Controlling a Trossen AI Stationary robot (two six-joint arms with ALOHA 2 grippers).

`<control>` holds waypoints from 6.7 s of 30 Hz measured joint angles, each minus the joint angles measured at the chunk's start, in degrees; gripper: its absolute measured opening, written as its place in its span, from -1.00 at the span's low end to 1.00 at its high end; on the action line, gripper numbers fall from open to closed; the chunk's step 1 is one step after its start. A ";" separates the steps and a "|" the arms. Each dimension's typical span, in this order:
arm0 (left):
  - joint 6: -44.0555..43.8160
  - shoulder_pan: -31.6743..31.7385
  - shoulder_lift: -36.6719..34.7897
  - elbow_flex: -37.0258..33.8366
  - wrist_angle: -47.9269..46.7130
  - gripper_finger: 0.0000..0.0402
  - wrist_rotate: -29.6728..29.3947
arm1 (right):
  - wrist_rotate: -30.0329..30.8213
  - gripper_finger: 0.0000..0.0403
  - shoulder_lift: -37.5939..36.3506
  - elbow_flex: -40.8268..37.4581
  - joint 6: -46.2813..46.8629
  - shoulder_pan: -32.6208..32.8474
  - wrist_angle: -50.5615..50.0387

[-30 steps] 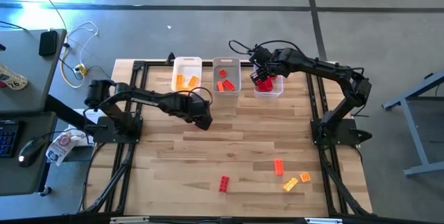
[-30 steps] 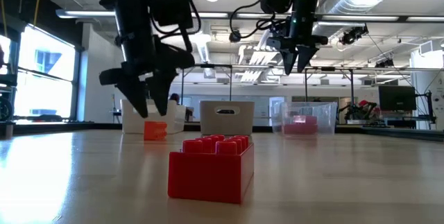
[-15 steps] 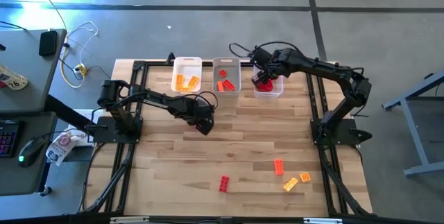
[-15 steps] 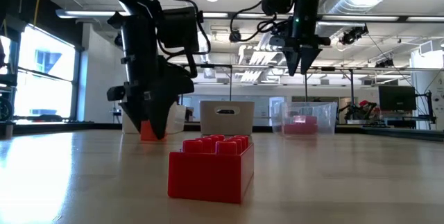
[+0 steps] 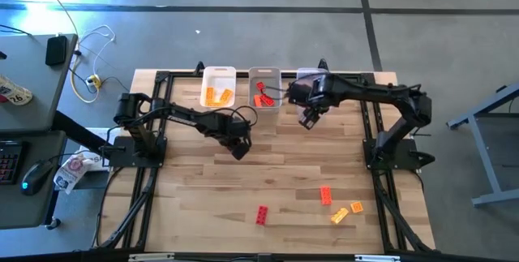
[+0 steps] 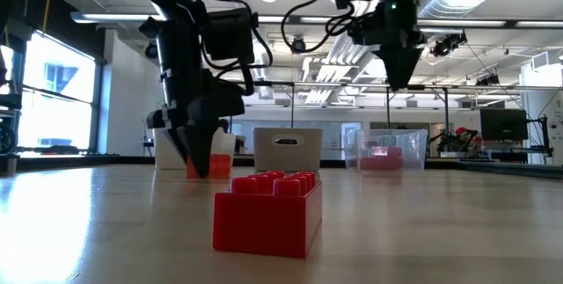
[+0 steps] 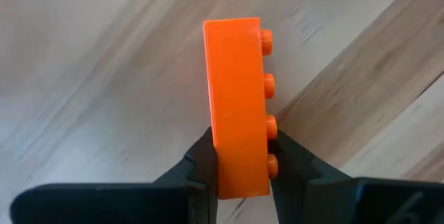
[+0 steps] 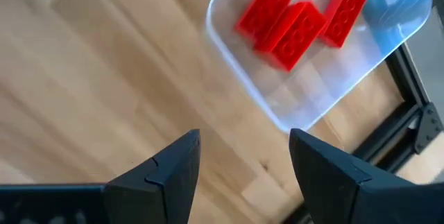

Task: Sort & place blocks by color
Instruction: Put the orange game piece into the gray bin, then put the yellow game piece into the white bin

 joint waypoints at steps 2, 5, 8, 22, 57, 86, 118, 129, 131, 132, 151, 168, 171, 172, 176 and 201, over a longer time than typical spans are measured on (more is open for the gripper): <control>0.57 0.19 0.00 0.00 0.76 -0.68 -0.04 | 0.01 0.03 0.00 0.00 0.89 1.83 -2.10; 0.75 0.40 0.00 0.59 1.10 -0.68 0.04 | -0.02 0.03 0.00 -0.02 1.97 4.63 -3.93; 2.01 0.40 0.00 2.47 1.13 -0.63 0.25 | -0.28 0.03 0.00 -0.02 2.24 7.37 -5.77; 9.42 2.17 0.00 14.49 0.96 -0.64 1.62 | -6.15 0.03 -0.04 -0.02 4.69 19.10 -9.30; 25.62 19.39 1.09 17.22 14.13 -0.60 10.03 | -14.66 0.03 0.24 -0.02 23.07 52.18 -2.65; 24.67 20.92 1.07 17.18 13.61 -0.12 13.99 | -14.66 0.03 12.33 -0.02 28.84 70.22 5.50; 26.16 13.80 -18.46 17.16 3.82 -0.12 24.90 | -17.25 -0.09 24.61 -0.02 7.70 67.15 5.28; 28.21 13.67 -21.69 17.16 -0.25 -0.12 22.25 | -16.38 -0.73 24.61 -0.02 15.08 65.46 5.51; 28.92 13.67 -21.14 17.16 -0.48 -0.12 22.02 | -15.70 -0.73 24.55 -0.02 17.07 65.24 5.71; 29.45 13.67 -20.78 17.16 -0.78 -0.12 21.99 | -15.33 -0.73 24.47 -0.02 17.80 65.10 5.97; 42.82 6.84 -14.48 17.18 -2.17 -0.12 22.45 | 23.82 -0.73 15.10 3.48 37.58 63.93 6.11; 47.80 -2.30 -14.47 17.18 10.60 -0.12 22.47 | 48.15 -0.73 4.05 3.48 41.02 59.55 5.41; 47.73 -3.26 -14.47 17.18 13.11 -0.12 22.49 | 49.56 -0.73 1.18 3.48 39.73 57.82 5.77; 47.71 -3.54 -14.47 17.18 13.76 -0.12 22.50 | 49.96 -0.73 0.26 3.48 39.43 57.38 5.92; 47.62 -4.23 -14.47 17.18 16.07 -0.12 22.49 | 51.15 -0.73 -3.00 3.48 35.43 55.59 7.89; 42.62 -6.61 -14.47 17.18 29.71 -0.12 22.52 | 38.28 -0.73 -6.67 3.48 -3.20 46.32 40.89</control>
